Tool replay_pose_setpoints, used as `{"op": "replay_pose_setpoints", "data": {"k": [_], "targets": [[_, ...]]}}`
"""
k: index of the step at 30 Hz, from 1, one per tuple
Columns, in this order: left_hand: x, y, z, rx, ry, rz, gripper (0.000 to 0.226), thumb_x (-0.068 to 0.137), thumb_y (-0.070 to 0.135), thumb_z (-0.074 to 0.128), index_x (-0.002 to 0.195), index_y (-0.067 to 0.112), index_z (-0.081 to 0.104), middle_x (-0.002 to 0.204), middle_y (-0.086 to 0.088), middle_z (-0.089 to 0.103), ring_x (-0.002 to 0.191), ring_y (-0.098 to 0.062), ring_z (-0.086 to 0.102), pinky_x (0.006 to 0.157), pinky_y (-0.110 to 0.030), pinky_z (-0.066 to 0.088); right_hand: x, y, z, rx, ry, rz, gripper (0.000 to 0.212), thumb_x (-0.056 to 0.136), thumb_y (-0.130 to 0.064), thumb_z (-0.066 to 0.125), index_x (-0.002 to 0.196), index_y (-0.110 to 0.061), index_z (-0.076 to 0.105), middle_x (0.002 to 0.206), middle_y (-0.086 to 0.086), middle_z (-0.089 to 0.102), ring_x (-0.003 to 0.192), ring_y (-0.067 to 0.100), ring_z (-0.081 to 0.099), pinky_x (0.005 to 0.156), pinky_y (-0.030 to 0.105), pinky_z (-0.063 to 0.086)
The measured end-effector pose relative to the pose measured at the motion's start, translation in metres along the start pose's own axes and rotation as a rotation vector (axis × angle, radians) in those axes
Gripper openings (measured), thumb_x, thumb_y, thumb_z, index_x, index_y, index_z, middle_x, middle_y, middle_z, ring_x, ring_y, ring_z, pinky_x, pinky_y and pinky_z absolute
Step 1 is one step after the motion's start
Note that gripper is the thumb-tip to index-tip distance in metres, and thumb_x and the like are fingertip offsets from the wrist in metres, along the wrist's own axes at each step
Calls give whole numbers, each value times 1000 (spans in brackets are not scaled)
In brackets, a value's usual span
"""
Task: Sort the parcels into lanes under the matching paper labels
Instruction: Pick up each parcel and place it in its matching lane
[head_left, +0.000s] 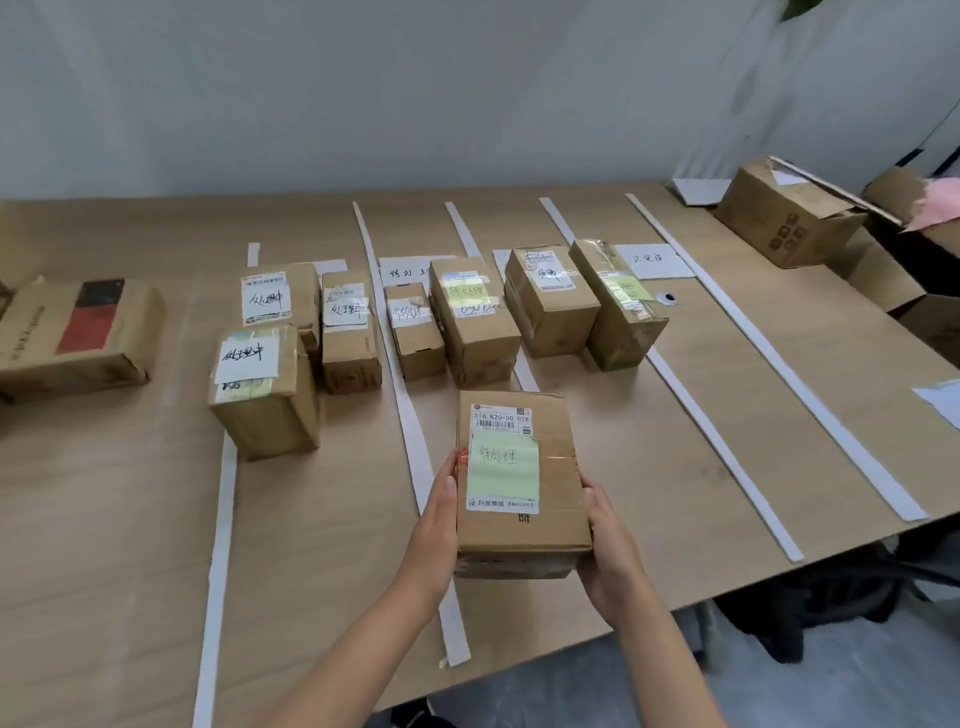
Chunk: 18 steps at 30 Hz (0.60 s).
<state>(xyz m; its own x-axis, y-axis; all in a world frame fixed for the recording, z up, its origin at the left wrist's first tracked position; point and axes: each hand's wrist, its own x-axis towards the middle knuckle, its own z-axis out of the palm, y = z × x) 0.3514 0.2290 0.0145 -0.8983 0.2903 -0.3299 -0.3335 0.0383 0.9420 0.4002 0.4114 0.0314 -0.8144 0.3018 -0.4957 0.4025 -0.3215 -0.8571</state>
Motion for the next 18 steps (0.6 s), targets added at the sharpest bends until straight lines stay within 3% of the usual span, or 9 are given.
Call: {"op": "replay_pose_setpoints", "data": {"k": [4,6,9,13,15,18], "targets": [[44,-20,9,17,25,-61,55,92,77,21,145,61,25,147,27,43,140,-3,35,120,-43,27,55,-4,1,-59,-8,61,36,101,-53,40,127,-39,61,119,-7,71,108,12,68,79,30,55],[61,-29,10,28,48,-96,59,89,80,21,145,62,22,147,31,41,142,-1,32,122,-40,24,80,0,1,-97,-14,81,36,97,-59,43,125,-44,62,125,-8,68,114,12,66,88,35,55],[77,-33,13,39,85,-145,52,97,68,19,148,58,20,142,39,39,138,8,31,115,-23,23,107,2,2,-134,-51,106,33,99,-59,40,117,-50,65,125,-10,68,116,11,65,97,38,53],[93,-33,19,74,131,-173,46,99,60,20,145,59,19,122,55,36,112,35,33,88,2,26,134,-1,2,-207,-75,124,34,102,-56,36,115,-46,65,116,-11,71,108,8,68,97,39,54],[101,-31,23,80,163,-179,46,100,58,20,146,57,20,121,54,37,106,38,33,84,3,27,147,-5,1,-240,-90,121,34,103,-55,34,112,-47,65,113,-12,72,106,7,69,94,38,55],[114,-25,30,99,202,-200,45,101,55,21,146,53,24,122,52,39,107,37,34,82,9,27,165,-15,-2,-291,-116,88,34,105,-49,34,101,-49,67,102,-15,73,96,3,70,81,27,56]]}}
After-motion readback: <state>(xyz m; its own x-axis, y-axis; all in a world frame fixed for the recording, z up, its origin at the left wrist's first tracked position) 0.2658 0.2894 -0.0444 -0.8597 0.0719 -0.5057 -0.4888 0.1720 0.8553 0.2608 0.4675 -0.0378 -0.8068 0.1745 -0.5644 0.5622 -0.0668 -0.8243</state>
